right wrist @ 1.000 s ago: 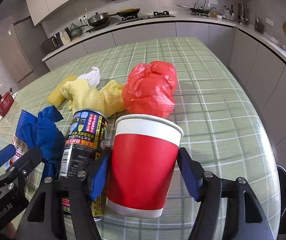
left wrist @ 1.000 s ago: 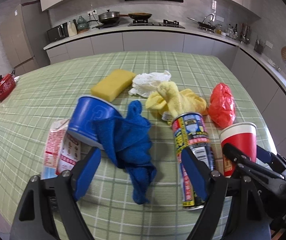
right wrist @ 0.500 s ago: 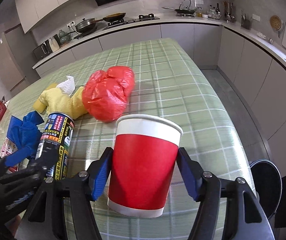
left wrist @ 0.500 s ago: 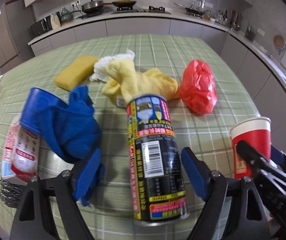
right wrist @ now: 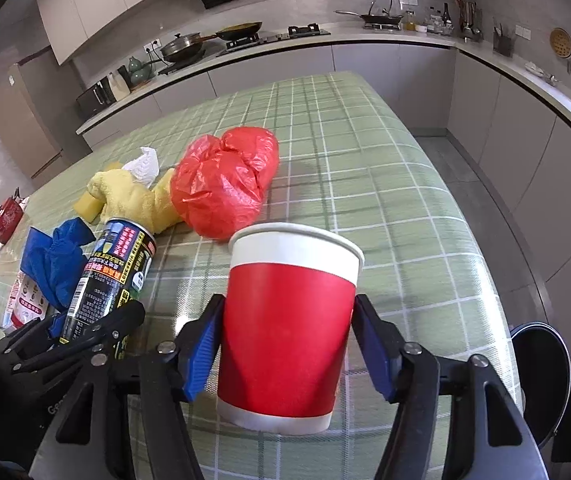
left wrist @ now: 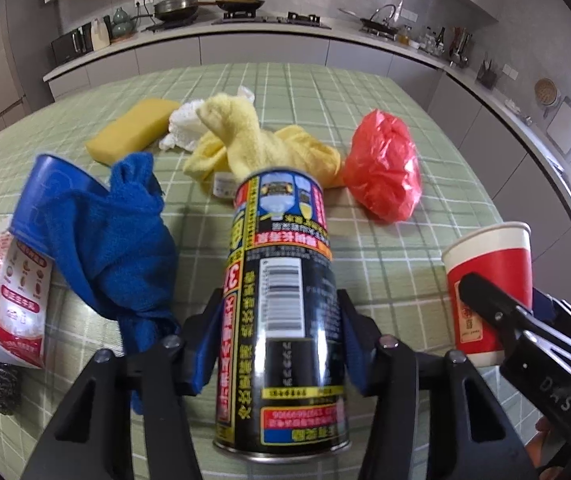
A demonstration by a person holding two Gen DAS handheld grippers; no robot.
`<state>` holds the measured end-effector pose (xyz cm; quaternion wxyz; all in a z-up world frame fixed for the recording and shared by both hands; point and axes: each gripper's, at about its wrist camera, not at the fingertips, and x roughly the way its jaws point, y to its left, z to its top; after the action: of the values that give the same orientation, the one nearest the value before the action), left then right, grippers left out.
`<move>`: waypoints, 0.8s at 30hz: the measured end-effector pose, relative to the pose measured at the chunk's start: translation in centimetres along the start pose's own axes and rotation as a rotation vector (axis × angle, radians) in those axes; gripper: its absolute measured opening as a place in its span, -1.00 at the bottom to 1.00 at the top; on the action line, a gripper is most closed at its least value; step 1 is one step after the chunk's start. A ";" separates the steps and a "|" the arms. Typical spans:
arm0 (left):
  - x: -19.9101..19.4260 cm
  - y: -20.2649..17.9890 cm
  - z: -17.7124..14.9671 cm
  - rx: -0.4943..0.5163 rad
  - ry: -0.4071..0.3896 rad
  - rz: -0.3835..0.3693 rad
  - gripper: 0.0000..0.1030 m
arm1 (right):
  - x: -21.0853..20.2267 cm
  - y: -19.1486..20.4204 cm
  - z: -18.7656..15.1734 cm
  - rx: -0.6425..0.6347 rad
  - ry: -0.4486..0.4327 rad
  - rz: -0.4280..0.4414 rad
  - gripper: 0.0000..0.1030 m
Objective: Collect trash
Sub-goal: 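Grasp the red paper cup with the right tool while the left tool grasps the black spray can, then carry the red cup and spray can over the black bucket with both tools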
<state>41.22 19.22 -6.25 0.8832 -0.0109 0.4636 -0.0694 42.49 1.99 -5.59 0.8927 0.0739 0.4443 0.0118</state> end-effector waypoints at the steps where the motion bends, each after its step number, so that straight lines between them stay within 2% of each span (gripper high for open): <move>1: -0.3 0.0 -0.1 0.001 -0.011 0.002 0.04 | -0.2 0.1 0.0 -0.004 -0.006 0.004 0.17; 5: -1.5 -0.3 -0.6 0.020 -0.042 0.026 0.04 | -1.1 0.4 -0.1 -0.025 -0.027 0.008 0.17; 7: -1.3 -0.2 -0.9 0.019 -0.025 0.025 0.04 | -0.9 0.2 -0.3 -0.018 -0.011 0.015 0.28; 11: -0.3 -0.1 -1.6 0.009 0.011 0.028 0.04 | 0.0 -0.5 -0.6 0.026 0.038 0.037 0.30; 13: 0.0 -0.6 -1.3 0.007 0.017 0.029 0.05 | 0.5 -0.2 -0.9 0.017 0.055 0.046 0.26; 19: -0.1 -0.7 -1.6 0.021 0.005 0.019 0.04 | 0.4 0.6 -1.5 -0.019 0.030 0.050 0.11; 24: -2.6 -0.4 -2.3 0.014 -0.057 0.006 0.04 | -1.9 0.9 -1.4 -0.035 -0.024 0.054 0.09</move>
<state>37.82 19.28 -5.38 0.8963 -0.0055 0.4379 -0.0698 40.28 2.87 -4.77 0.8985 0.0703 0.4312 0.0429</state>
